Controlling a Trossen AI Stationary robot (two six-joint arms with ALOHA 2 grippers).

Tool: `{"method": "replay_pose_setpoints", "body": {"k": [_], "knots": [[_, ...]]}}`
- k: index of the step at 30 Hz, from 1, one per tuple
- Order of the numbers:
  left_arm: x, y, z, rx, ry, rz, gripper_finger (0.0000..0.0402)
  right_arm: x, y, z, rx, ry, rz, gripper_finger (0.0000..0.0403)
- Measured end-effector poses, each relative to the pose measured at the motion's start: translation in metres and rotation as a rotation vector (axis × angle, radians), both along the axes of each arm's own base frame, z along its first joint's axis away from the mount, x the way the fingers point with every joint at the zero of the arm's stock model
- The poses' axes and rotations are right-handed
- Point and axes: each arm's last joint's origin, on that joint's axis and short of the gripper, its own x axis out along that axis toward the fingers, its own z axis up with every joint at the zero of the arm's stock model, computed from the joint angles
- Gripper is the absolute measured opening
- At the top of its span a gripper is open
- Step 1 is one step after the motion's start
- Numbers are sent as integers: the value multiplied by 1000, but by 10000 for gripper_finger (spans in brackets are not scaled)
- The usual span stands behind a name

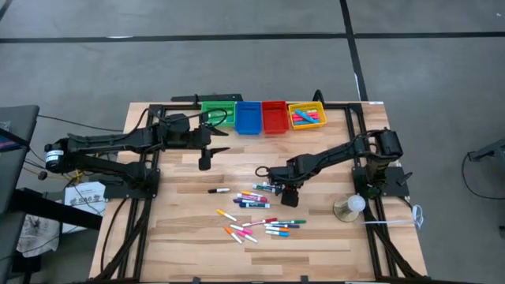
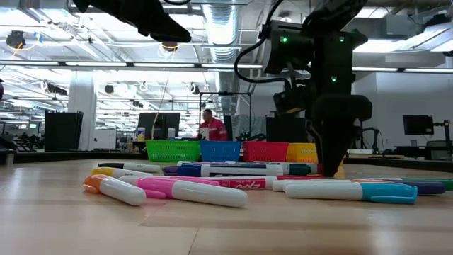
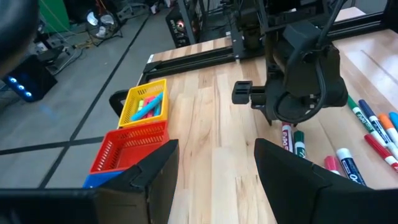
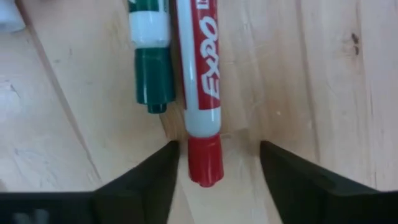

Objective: Pick & Place Markers
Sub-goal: Put the large red marker pen into the green bin

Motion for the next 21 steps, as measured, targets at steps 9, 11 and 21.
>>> {"method": "replay_pose_setpoints", "body": {"k": [9,11,21], "knots": [[0,0,0,0,0,0,209,-11,-5,6,98,171,-54,27],[0,0,0,0,0,0,209,-13,-8,12,94,215,-82,29],[0,0,0,-2,2,1,209,-5,-20,32,103,233,-112,31]]}}
